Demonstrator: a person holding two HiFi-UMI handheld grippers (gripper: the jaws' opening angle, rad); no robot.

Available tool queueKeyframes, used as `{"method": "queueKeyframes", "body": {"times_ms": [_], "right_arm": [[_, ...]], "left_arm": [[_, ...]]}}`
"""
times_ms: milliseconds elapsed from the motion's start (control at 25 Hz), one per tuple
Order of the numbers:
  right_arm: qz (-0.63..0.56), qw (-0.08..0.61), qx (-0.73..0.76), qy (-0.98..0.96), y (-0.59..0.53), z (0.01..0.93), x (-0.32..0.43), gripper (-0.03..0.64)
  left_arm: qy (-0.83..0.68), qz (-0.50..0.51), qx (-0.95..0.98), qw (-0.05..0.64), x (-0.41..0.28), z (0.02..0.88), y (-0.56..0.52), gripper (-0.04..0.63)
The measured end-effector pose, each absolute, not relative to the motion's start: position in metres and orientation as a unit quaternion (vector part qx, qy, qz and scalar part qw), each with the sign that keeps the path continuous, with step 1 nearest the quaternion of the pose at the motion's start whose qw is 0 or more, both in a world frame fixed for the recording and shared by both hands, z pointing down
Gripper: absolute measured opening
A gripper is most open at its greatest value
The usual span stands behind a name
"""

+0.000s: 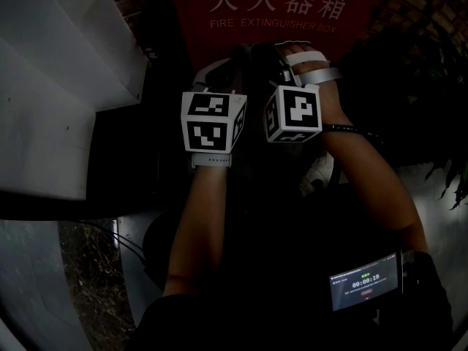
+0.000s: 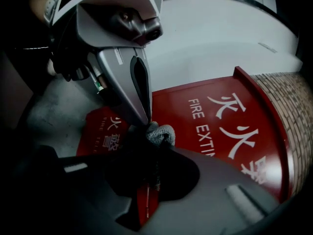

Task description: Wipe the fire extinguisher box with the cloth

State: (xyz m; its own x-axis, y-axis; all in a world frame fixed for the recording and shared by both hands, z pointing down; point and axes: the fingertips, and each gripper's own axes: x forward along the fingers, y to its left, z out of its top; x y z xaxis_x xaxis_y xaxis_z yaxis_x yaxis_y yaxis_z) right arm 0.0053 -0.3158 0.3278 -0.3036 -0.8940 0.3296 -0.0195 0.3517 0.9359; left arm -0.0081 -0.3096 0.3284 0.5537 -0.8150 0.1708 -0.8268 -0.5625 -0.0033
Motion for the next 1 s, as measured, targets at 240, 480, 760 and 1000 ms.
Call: {"method": "queueKeyframes", "body": {"times_ms": [240, 480, 760, 1000], "right_arm": [[-0.429, 0.488, 0.332, -0.684, -0.316, 0.363, 0.005, 0.032], [-0.41, 0.491, 0.325, -0.697, -0.317, 0.396, 0.007, 0.032], [-0.402, 0.493, 0.322, -0.701, -0.316, 0.426, 0.006, 0.032], [-0.39, 0.495, 0.318, -0.709, -0.315, 0.442, 0.002, 0.032]], "left_arm": [[-0.456, 0.102, 0.881, 0.073, -0.006, 0.365, -0.312, 0.003], [-0.46, 0.118, 0.876, 0.088, -0.005, 0.39, -0.316, 0.003], [-0.461, 0.15, 0.869, 0.098, 0.002, 0.432, -0.32, 0.003], [-0.449, 0.153, 0.869, 0.14, 0.003, 0.447, -0.316, 0.003]]}}
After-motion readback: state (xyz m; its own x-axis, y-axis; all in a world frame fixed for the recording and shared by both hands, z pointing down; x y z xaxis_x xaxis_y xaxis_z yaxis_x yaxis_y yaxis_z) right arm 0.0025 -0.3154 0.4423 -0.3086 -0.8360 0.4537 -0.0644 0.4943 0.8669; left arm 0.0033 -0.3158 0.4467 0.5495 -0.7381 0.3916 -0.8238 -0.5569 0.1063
